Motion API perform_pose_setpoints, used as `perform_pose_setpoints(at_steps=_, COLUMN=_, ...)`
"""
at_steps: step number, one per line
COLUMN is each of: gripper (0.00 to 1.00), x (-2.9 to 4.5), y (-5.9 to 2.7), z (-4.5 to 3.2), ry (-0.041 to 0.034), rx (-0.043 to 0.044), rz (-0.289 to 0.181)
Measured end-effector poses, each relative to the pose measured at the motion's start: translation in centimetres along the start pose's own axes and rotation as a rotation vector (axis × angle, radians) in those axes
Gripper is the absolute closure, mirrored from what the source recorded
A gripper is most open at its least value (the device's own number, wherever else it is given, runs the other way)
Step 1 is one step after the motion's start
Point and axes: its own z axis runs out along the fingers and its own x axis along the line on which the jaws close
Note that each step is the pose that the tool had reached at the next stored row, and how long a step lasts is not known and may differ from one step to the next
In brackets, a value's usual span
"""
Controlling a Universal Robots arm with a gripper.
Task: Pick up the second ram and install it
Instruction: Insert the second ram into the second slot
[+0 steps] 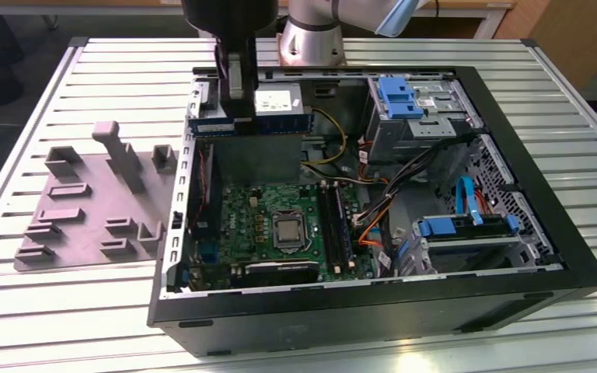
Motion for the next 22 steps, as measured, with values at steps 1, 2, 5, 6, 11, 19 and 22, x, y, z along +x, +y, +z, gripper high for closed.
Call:
perform_pose_setpoints(at_steps=1, gripper=0.86, x=0.00, y=0.00, z=0.00, ry=0.0000, rx=0.0000, rz=0.000)
perform_pose_setpoints(at_steps=2, gripper=0.86, x=0.00, y=0.01, z=0.00, ry=0.0000, rx=0.0000, rz=0.000)
perform_pose_setpoints(at_steps=5, gripper=0.86, x=0.00, y=0.01, z=0.00, ry=0.0001, rx=-0.0004, rz=0.010)
perform_pose_setpoints(at_steps=6, gripper=0.86, x=0.00, y=0.02, z=0.00, ry=0.0003, rx=-0.0011, rz=0.023)
perform_pose_setpoints(at_steps=11, gripper=0.86, x=0.00, y=-0.02, z=0.02, ry=0.0004, rx=-0.0035, rz=0.077)
perform_pose_setpoints(at_steps=19, gripper=0.86, x=0.00, y=-1.76, z=0.03, ry=0.0005, rx=-0.0036, rz=0.078)
perform_pose_setpoints(at_steps=22, gripper=0.86, x=-0.01, y=-2.60, z=0.03, ry=0.0004, rx=-0.0036, rz=0.078)
